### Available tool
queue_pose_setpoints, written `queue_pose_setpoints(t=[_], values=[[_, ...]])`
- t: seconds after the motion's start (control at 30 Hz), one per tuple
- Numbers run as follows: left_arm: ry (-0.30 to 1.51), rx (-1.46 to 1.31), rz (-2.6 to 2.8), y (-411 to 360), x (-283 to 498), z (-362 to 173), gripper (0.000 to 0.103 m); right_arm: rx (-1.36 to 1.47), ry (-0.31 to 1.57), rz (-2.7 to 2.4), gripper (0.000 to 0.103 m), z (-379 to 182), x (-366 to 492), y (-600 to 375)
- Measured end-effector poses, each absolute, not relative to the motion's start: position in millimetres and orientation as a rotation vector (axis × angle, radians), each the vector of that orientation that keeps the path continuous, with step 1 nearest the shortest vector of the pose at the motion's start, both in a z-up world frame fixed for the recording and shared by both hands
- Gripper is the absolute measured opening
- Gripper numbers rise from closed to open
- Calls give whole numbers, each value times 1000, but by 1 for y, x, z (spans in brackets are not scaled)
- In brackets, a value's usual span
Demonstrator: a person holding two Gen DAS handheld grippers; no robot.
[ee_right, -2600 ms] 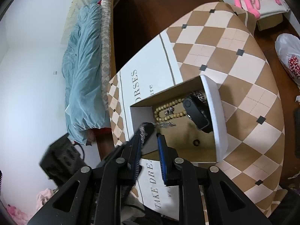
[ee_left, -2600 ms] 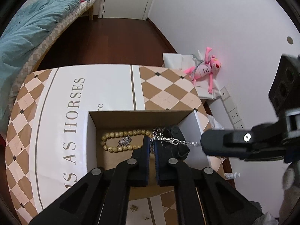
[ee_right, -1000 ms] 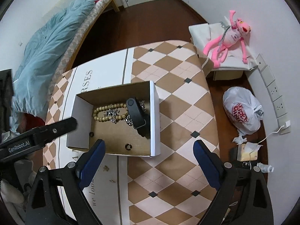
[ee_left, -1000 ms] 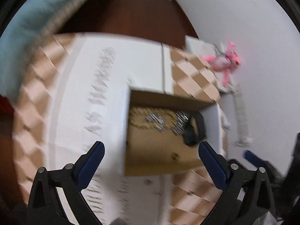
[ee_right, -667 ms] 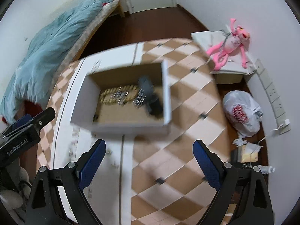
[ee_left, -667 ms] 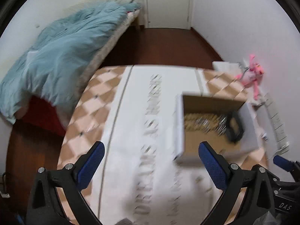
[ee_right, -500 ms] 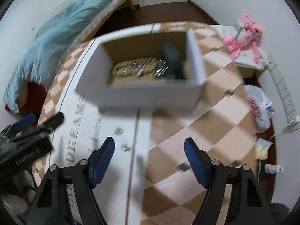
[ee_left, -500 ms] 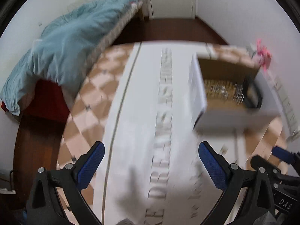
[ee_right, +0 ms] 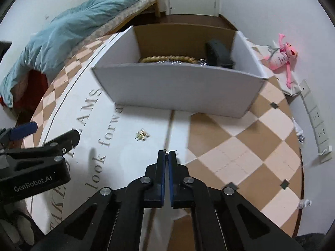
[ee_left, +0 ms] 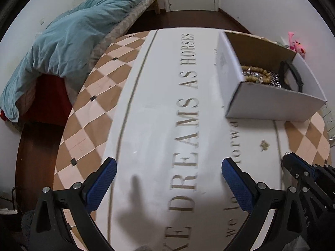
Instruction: Organize jewelry
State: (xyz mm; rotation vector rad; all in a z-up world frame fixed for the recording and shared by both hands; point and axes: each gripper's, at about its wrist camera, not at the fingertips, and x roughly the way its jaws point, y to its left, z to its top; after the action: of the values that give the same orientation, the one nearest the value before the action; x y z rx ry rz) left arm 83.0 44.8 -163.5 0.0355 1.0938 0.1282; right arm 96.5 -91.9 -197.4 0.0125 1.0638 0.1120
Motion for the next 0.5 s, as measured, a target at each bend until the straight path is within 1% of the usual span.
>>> queue_pose_setpoints(t=[0.2,0.23,0.27,0.3,0.33,0.37,0.4,0.43,0.47,0.5], values=[[1091,-1,9,4,97,-167,101,107,1057,16,3,-185,101,-139],[1091,8,-11,-6,100,-169,100,118,1057,6,3,-185,101,-145],[1085,22,-26,-15,103,-171,94,129,1058,-9,3,-185,101,-152],[1085,35,-35,-20,104,-173,84,132,1059,-19,3,-185,102,-156],[1093,49,-47,-28,107,-176,78,137,1059,-26,3,-185,103,-160],[1102,56,-58,-33,108,-178,64,145,1059,-34,3,-185,102,-164],[1115,65,-69,-39,110,-182,52,149,1058,-40,3,-185,103,-166],[1105,64,-79,-41,110,-182,50,150,1057,-45,3,-185,103,-169],[1095,77,-78,-43,109,-181,45,154,1055,-46,3,-184,103,-171],[1090,90,-88,-47,109,-181,33,156,1054,-48,3,-184,102,-171]])
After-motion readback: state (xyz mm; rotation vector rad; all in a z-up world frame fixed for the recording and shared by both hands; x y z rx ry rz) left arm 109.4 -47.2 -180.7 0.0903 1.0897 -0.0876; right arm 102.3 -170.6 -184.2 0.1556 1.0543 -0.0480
